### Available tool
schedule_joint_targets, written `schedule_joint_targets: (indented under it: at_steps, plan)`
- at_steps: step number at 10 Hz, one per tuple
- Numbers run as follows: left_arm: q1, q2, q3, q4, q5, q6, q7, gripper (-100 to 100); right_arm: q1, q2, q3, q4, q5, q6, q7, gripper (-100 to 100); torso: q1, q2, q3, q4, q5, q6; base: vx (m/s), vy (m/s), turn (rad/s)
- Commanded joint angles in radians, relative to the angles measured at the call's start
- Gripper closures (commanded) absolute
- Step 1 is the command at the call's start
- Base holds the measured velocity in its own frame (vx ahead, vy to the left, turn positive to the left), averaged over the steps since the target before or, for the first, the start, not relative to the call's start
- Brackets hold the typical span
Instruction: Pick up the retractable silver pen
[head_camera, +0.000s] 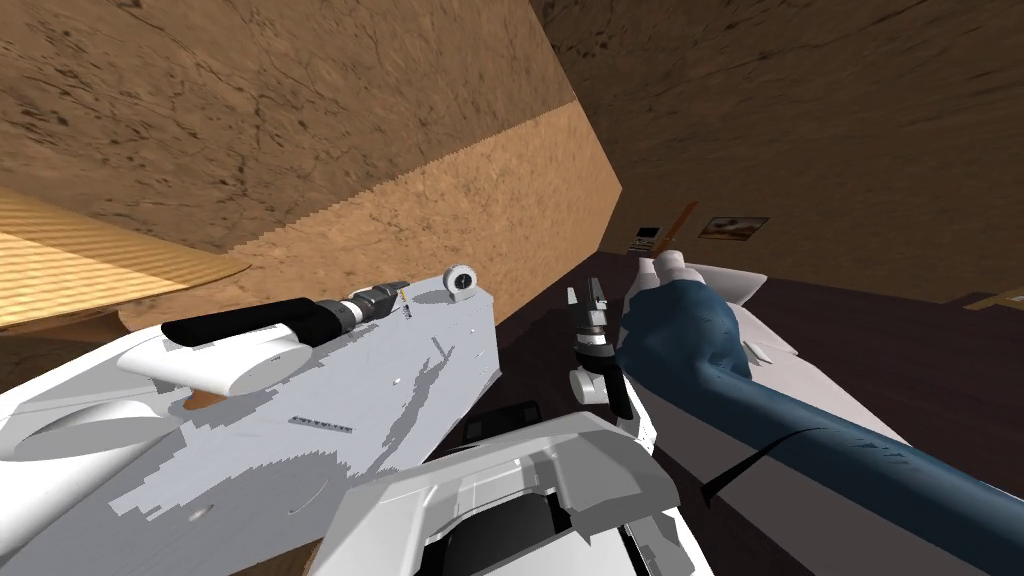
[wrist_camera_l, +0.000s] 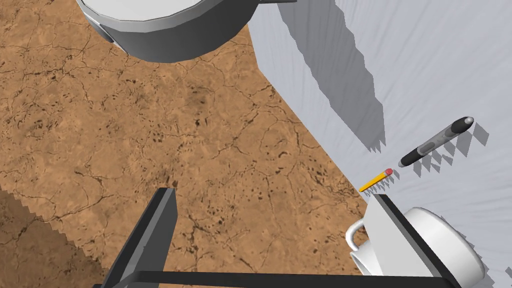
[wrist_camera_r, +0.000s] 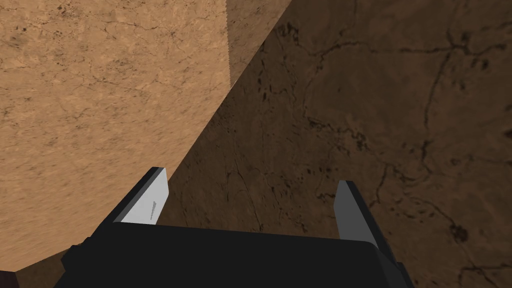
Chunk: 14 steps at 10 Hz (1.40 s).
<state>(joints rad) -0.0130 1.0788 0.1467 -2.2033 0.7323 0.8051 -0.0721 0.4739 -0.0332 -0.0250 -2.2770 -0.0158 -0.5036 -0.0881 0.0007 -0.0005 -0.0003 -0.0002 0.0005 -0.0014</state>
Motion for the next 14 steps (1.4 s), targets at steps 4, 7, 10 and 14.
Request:
schedule_joint_targets:
  at_steps: [4, 7, 10, 14]
  plan:
    - [-0.029, 0.079, -0.014, 0.045, 0.065, 0.138, -0.015, -100, 0.000, 0.000, 0.000, 0.000, 0.000, 0.000, 0.000, 0, 0.001, -0.001, 0.000, 0.000, 0.000, 0.001, 0.010, 0.023, -0.180]
    - [-0.043, 0.114, -0.025, 0.067, 0.092, 0.206, -0.022, -100, 0.000, 0.000, 0.000, 0.000, 0.000, 0.000, 0.000, 0, 0.000, 0.000, 0.000, 0.000, 0.000, 0.001, 0.003, 0.016, -0.108]
    - [-0.056, 0.147, -0.036, 0.090, 0.118, 0.271, -0.029, -100, 0.000, 0.000, 0.000, 0.000, 0.000, 0.000, 0.000, 0, 0.001, 0.000, 0.000, 0.000, 0.000, 0.000, 0.007, 0.025, -0.100]
    - [-0.077, 0.208, -0.061, 0.134, 0.165, 0.386, -0.044, -100, 0.000, 0.000, 0.000, 0.000, 0.000, 0.000, 0.000, 0, 0.001, 0.000, 0.000, 0.000, 0.000, 0.001, 0.005, 0.027, -0.170]
